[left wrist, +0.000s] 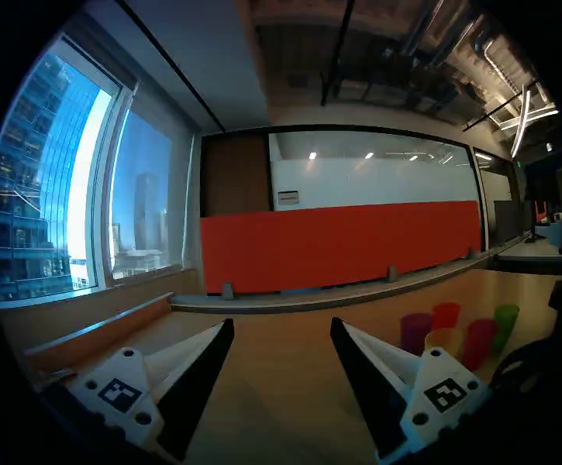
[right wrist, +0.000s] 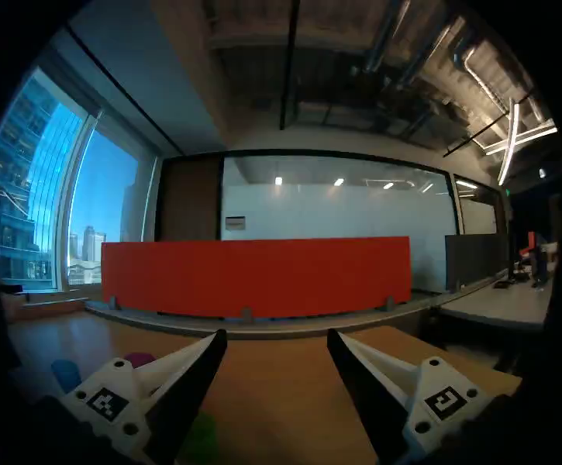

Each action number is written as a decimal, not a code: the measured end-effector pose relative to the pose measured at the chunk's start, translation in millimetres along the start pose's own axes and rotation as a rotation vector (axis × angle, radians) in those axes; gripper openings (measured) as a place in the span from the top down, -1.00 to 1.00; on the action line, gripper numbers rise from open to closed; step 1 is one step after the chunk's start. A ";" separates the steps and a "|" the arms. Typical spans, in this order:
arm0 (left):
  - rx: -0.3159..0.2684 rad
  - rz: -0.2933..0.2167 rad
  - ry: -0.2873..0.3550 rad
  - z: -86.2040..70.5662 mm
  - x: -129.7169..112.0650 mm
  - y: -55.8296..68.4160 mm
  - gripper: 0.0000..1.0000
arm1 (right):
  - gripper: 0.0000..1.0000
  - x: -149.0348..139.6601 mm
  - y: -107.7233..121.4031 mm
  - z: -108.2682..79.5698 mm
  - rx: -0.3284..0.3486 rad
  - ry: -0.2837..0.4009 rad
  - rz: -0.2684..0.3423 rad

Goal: Pour water

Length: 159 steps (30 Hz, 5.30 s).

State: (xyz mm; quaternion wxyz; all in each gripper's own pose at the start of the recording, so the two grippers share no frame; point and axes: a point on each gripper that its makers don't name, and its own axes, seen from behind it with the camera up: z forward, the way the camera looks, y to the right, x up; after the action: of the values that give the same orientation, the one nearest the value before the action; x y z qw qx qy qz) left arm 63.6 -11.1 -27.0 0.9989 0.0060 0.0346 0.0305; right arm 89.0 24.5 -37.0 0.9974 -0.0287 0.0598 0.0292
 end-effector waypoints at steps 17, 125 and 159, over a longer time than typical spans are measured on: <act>0.005 -0.039 0.002 4.1 -24.4 6.0 -0.84 | -1.00 -7.0 -3.5 1.9 0.001 -0.010 0.030; -0.025 -0.062 -0.069 19.9 -63.3 18.6 -0.85 | -0.99 -79.2 -15.8 20.2 0.025 -0.072 0.005; -0.025 -0.062 -0.069 19.8 -63.4 18.9 -0.84 | -0.99 -100.8 -13.4 24.4 0.023 -0.118 -0.025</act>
State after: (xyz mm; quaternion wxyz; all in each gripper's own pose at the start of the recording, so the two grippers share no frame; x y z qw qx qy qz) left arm 0.7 3.6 -2.6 1.0000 -0.0065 0.0001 -0.0003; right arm -7.2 7.1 0.1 0.9997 -0.0159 0.0007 0.0176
